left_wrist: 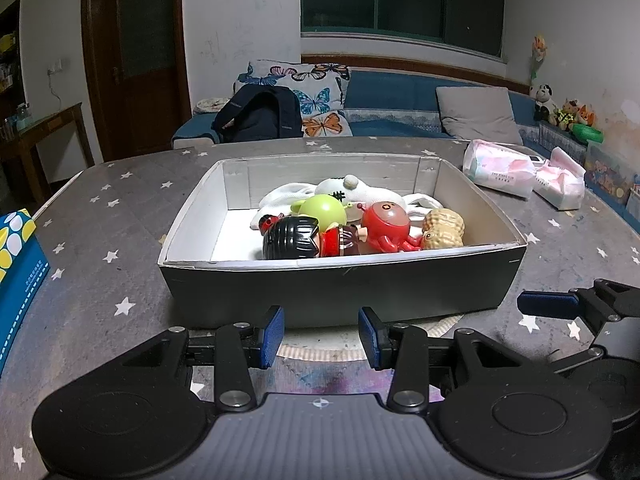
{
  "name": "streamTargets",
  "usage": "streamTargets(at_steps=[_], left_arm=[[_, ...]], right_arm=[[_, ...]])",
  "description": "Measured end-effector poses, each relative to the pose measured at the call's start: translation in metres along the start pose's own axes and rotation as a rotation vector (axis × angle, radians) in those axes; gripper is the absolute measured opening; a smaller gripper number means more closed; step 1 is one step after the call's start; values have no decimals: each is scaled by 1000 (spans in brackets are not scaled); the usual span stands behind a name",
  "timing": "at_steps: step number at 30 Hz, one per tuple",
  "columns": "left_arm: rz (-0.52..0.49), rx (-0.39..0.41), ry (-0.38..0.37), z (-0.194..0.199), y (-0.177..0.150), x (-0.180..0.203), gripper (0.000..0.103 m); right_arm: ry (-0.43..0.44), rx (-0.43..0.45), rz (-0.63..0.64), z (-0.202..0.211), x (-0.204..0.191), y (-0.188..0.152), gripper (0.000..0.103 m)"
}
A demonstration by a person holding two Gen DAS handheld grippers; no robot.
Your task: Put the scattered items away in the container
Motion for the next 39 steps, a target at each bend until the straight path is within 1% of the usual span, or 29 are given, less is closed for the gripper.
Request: streamTargets(at_steps=[13,29,39], left_arm=[[-13,-11,5,-5,1,1,43],[-52,-22,11,-12,1,8,43],[-47,-33,10,-19,1,8,42]], right_arm=[[5,-9,-2,-7,4,1,103],[9,-21,-22,-16,10,0,103],[14,-29,-30,-22,12,-1,103]])
Point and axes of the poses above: each gripper's, at about its wrist camera, not at the fingertips, and z roughly against the way its jaws point, x to its right, y to its top, the point moved 5 cm from there along -z, roughly the way its jaws point, and after that the axes turned 14 degrees about x, right-handed, at the moved point
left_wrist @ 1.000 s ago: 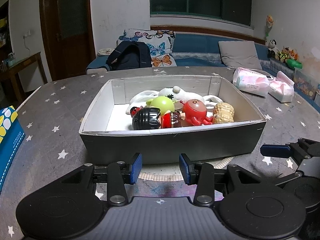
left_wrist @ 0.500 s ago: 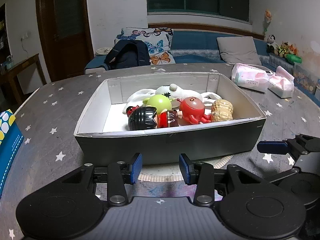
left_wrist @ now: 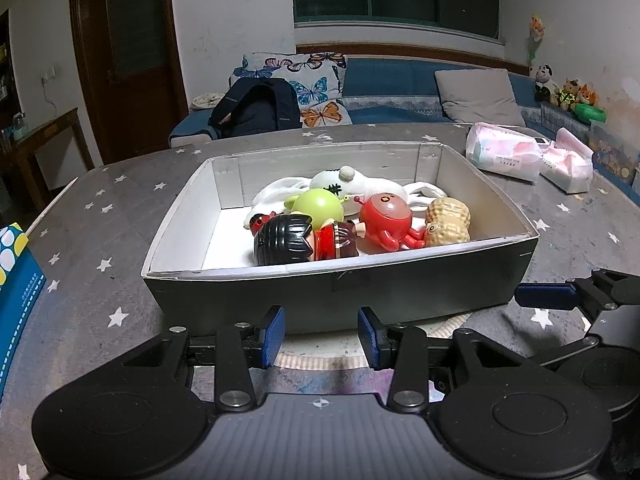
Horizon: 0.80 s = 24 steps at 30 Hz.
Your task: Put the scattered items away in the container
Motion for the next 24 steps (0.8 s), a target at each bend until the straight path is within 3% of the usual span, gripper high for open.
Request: streamTargets(at_steps=[24], left_arm=[[3,-13,3,-9,-2,-2,41]], right_arm=[[5,-17,-7,-9,-1,-3,103]])
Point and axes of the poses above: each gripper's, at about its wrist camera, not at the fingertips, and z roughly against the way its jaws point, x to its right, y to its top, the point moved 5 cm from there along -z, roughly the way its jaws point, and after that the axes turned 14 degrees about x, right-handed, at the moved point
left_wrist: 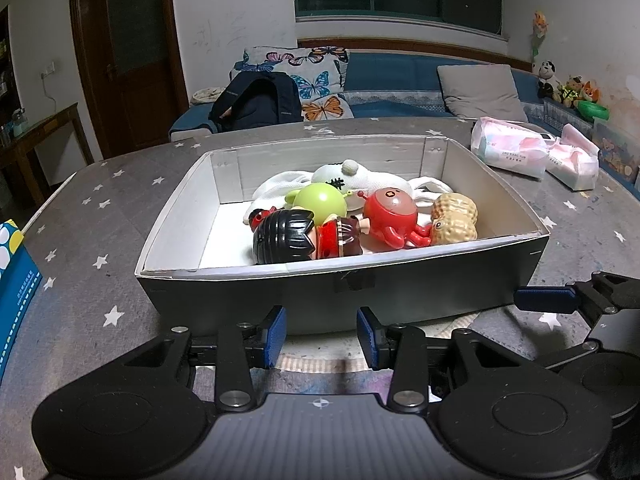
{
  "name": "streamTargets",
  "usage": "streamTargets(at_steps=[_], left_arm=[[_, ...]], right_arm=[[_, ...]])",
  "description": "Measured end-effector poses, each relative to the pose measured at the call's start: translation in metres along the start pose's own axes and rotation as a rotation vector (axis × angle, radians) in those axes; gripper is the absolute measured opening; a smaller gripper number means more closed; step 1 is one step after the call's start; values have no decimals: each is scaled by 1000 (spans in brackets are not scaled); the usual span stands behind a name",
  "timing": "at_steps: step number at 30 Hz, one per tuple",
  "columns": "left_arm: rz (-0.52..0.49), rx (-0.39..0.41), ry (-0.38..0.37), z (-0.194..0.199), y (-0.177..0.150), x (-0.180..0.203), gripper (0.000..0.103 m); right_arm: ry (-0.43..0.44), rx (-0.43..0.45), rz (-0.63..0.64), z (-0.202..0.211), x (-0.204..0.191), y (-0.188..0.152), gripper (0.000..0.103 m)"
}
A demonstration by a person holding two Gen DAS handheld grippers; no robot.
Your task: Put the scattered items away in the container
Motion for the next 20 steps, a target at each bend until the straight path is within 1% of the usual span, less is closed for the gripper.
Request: streamTargets(at_steps=[7,11,14,17,20], left_arm=[[-1,3,0,0,1,1,41],[-4,25,-1,1,3,2,36],[-9,43,8,3,4,2,35],[-6,44,15,3,4,1,35],[-4,39,7,4,4,1,36]], right_arm=[[1,0,-1,0,0,0,103],[1,1,-2,0,0,0,103],[4,4,-2,0,0,0,103],[4,10,1,1,-1,0,103],[4,15,1,1,-1,1,103]])
Point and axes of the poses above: each gripper's, at about its wrist camera, not at the fingertips, and z roughly against the way its jaws point, x to its right, y to its top, the point moved 5 cm from there along -z, roughly the way its jaws point, and after that the axes turned 14 degrees about x, right-handed, at the moved point
